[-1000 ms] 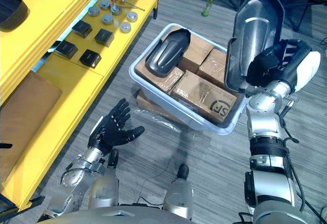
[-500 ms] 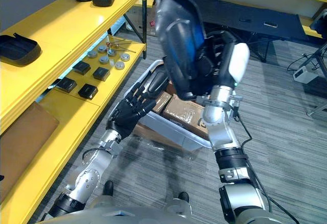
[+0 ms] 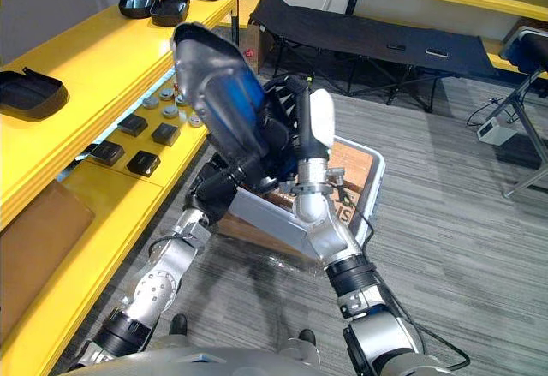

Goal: Walk over and take three plastic housings, then place them on the shelf

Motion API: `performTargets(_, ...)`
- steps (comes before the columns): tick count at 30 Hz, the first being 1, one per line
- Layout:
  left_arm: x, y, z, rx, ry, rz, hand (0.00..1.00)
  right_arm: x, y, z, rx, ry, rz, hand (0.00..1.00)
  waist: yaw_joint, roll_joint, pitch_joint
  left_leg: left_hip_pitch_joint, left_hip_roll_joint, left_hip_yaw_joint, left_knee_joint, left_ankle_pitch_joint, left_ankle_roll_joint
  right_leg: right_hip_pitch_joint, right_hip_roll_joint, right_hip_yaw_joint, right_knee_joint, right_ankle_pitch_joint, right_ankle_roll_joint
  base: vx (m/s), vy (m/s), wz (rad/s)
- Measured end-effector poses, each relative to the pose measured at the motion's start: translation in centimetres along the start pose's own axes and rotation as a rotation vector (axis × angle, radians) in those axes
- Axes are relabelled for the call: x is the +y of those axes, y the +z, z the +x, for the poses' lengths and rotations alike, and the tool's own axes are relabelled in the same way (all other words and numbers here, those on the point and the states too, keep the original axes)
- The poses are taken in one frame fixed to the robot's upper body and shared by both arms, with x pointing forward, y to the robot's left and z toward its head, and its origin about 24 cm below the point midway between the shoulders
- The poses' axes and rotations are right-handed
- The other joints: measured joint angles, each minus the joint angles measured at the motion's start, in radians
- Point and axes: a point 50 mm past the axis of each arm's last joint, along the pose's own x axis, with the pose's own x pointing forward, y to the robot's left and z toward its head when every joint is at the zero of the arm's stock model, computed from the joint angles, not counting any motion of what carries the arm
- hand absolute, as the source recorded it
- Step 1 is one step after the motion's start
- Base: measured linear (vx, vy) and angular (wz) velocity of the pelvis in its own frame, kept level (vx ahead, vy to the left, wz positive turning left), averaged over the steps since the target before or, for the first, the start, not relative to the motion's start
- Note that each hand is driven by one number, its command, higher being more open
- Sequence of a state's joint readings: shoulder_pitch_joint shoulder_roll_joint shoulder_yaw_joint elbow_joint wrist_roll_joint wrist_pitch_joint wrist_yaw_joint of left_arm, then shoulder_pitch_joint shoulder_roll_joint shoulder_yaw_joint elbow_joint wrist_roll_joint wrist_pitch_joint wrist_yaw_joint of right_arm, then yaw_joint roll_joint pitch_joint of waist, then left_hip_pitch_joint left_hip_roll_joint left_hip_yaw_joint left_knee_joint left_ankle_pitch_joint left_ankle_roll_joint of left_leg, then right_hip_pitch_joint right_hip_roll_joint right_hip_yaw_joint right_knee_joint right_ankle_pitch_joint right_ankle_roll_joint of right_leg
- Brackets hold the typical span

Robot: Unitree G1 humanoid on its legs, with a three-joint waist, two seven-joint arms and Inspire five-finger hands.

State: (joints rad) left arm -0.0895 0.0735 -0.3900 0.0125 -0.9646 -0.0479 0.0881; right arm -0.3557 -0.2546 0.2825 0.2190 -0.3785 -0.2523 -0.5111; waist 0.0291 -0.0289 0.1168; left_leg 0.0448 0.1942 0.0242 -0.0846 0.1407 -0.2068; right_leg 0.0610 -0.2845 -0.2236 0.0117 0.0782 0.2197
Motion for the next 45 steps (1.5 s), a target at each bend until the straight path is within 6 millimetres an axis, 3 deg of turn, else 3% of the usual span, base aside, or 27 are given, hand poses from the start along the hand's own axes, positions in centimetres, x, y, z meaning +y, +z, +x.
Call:
performTargets(6, 0.5, -0.6, 0.6, 0.015, 0.024, -0.068, 1.00, 1.1, -0.6, -1.2, 0.042, 0.057, 0.009, 0.00, -0.004, -0.017, -0.019, 0.003, 0.008, 0.001, 0.000, -0.007, -0.003, 0.018, 0.010, -0.002, -0.034, 0.016, -0.005, 0.00, 0.000, 0.00)
performTargets(7, 0.5, -0.6, 0.6, 0.016, 0.025, -0.071, 0.00, 1.3, -0.6, -1.3, 0.041, 0.066, 0.010, 0.00, -0.005, -0.019, -0.020, 0.004, 0.007, 0.001, 0.000, -0.008, -0.003, 0.019, 0.010, -0.002, -0.034, 0.016, -0.005, 0.00, 0.000, 0.00)
performTargets(17, 1.3, -1.1, 0.5, 0.041, 0.066, -0.052, 0.00, 2.2, -1.4, -2.1, 0.073, 0.085, 0.002, 0.00, -0.004, -0.037, -0.036, 0.015, 0.008, 0.001, 0.000, -0.013, -0.004, 0.038, 0.011, -0.007, -0.046, 0.016, -0.005, 0.00, 0.000, 0.00)
performTargets(22, 2.8, -0.9, 0.5, 0.034, 0.158, -0.032, 0.00, 3.2, -0.4, -2.8, 0.019, 0.114, 0.041, 0.00, -0.007, -0.043, -0.042, 0.017, 0.008, 0.000, 0.001, -0.018, -0.004, 0.045, 0.012, -0.013, -0.052, 0.016, -0.005, 0.00, 0.003, 0.02)
performTargets(33, 2.6, -0.4, 0.3, -0.063, 0.196, 0.041, 0.00, 3.8, 0.0, -3.0, 0.036, 0.090, 0.082, 0.00, -0.006, -0.055, -0.050, 0.018, 0.008, -0.001, 0.001, -0.024, -0.005, 0.053, 0.013, -0.018, -0.064, 0.016, -0.005, 0.00, 0.001, 0.00)
performTargets(34, 2.6, -0.3, 0.2, -0.081, 0.203, 0.067, 0.00, 3.9, 0.0, -3.1, 0.040, 0.085, 0.088, 1.00, -0.007, -0.055, -0.050, 0.021, 0.009, 0.000, 0.001, -0.025, -0.006, 0.056, 0.014, -0.018, -0.065, 0.016, -0.005, 0.00, 0.000, 0.00)
performTargets(39, 2.8, 0.7, 0.2, -0.158, 0.235, 0.170, 0.00, 4.5, 0.2, -4.0, 0.071, 0.073, 0.159, 1.00, -0.007, -0.060, -0.051, 0.035, 0.010, 0.005, 0.001, -0.037, -0.009, 0.062, 0.015, -0.017, -0.063, 0.006, -0.019, 0.00, 0.006, -0.02)
performTargets(45, 1.8, 3.3, 0.1, -0.366, 0.341, 0.286, 0.00, 5.8, 0.3, -7.1, 0.135, 0.118, 0.250, 1.00, -0.006, -0.061, -0.051, 0.038, 0.012, 0.009, 0.001, -0.038, -0.009, 0.046, 0.014, -0.020, -0.031, -0.002, -0.022, 0.00, 0.004, -0.03)
